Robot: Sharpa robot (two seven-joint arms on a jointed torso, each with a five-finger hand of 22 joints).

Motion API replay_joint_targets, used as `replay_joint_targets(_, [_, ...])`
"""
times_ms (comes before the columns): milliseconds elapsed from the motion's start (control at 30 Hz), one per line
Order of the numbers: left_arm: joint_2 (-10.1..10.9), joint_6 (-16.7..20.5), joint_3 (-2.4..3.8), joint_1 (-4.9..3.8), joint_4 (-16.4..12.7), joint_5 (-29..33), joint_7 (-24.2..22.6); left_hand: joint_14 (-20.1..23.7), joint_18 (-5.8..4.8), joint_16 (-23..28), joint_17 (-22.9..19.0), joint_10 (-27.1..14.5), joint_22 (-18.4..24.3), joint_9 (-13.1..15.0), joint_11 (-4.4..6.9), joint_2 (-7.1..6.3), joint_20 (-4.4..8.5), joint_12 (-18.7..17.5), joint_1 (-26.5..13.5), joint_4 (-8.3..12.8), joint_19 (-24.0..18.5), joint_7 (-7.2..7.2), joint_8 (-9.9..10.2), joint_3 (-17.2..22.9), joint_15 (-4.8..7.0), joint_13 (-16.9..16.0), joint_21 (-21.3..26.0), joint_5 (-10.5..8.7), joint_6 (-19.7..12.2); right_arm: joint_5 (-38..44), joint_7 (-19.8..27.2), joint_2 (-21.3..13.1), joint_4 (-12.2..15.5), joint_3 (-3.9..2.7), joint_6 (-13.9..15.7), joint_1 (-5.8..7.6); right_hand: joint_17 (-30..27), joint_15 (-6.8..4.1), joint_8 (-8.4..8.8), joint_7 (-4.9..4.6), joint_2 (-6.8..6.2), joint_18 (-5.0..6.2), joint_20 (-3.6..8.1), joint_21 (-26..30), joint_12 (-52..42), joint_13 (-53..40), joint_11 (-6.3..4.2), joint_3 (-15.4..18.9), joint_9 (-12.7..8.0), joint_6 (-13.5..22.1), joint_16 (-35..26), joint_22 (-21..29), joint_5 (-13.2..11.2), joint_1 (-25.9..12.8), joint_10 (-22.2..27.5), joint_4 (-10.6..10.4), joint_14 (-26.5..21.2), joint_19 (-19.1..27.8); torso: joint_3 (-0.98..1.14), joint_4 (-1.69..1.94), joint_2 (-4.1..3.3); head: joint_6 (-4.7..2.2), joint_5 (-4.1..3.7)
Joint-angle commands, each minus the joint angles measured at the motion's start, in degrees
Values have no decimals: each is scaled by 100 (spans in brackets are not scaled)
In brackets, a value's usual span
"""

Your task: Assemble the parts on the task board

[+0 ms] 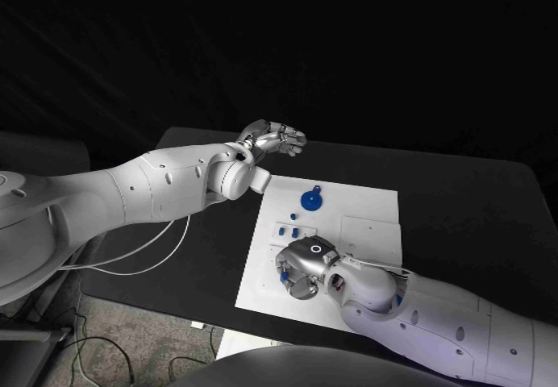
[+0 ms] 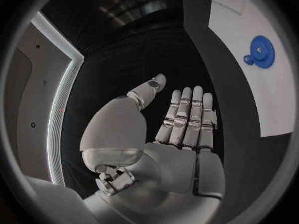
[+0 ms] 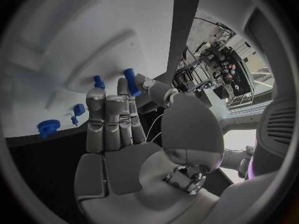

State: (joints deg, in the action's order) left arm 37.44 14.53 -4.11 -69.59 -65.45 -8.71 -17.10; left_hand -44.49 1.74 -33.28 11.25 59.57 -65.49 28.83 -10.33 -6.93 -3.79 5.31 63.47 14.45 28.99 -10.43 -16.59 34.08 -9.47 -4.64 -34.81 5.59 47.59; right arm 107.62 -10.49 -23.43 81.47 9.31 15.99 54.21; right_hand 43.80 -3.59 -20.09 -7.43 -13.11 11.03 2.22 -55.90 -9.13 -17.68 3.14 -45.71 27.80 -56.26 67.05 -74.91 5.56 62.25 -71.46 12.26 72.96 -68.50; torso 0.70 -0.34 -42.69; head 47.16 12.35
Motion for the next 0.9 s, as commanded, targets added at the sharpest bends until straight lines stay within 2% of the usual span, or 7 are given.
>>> replay_joint_targets(33, [-12, -80, 4, -5, -6, 25, -32, -16, 54, 24, 10, -33, -8, -8, 4, -12, -30, 18, -3, -12, -16, 17, -23, -36, -39, 9, 21, -27, -38, -243, 128, -11, -9, 8, 25, -18, -4, 85, 92, -74, -66, 397, 4, -10, 94, 32, 59, 304, -38, 181, -20, -101, 32, -123, 184, 61, 10, 54, 0, -3, 0, -1, 2])
replay_joint_targets(167, [-16, -87, 4, -5, -1, 25, -29, -16, 54, 25, 11, -33, -8, -8, 4, -12, -30, 18, -3, -12, -16, 17, -23, -36, -39, 9, 21, -27, -39, -280, 149, -13, -11, 8, 85, -18, -3, 136, 161, -125, -104, 397, 10, 13, 182, 78, 112, 459, -77, 288, -15, -88, 12, -84, 312, 85, 6, 55, 1, -2, -1, -1, 2])
replay_joint_targets(433, [-16, -88, 4, -5, 3, 25, -27, -16, 53, 29, 14, -35, -9, -9, 3, -13, -31, 18, -4, -13, -16, 17, -24, -38, -39, 11, 24, -28, -40, -303, 143, -28, -12, 8, 114, -18, -4, 168, 198, -153, -133, 397, 7, 43, 233, 116, 144, 560, -108, 340, -9, -77, 107, -45, 366, 48, 4, 53, 4, -2, -1, 2, 1])
replay_joint_targets(733, [-14, -92, 4, -5, 3, 25, -24, -16, 53, 33, 18, -37, -10, -10, 3, -14, -31, 19, -5, -14, -16, 16, -24, -40, -40, 13, 26, -28, -42, -516, 195, -128, 76, 7, 629, -17, -8, 209, 261, -197, -199, 397, 12, 71, 324, 173, 189, 595, -148, 445, -12, -69, 146, -4, 504, 30, -8, 54, 7, -4, 0, -3, -6])
replay_joint_targets(900, [-10, -92, 4, -5, 11, 25, -23, -16, 53, 34, 18, -38, -11, -10, 2, -14, -31, 19, -5, -14, -16, 16, -24, -40, -40, 13, 26, -28, -42, -815, 316, -259, 230, 2, 829, -15, -14, 312, 348, -263, -315, 397, 17, 105, 475, 278, 295, 594, -195, 604, -18, -55, 178, 11, 802, 23, -26, 60, 9, -8, 3, -33, -29])
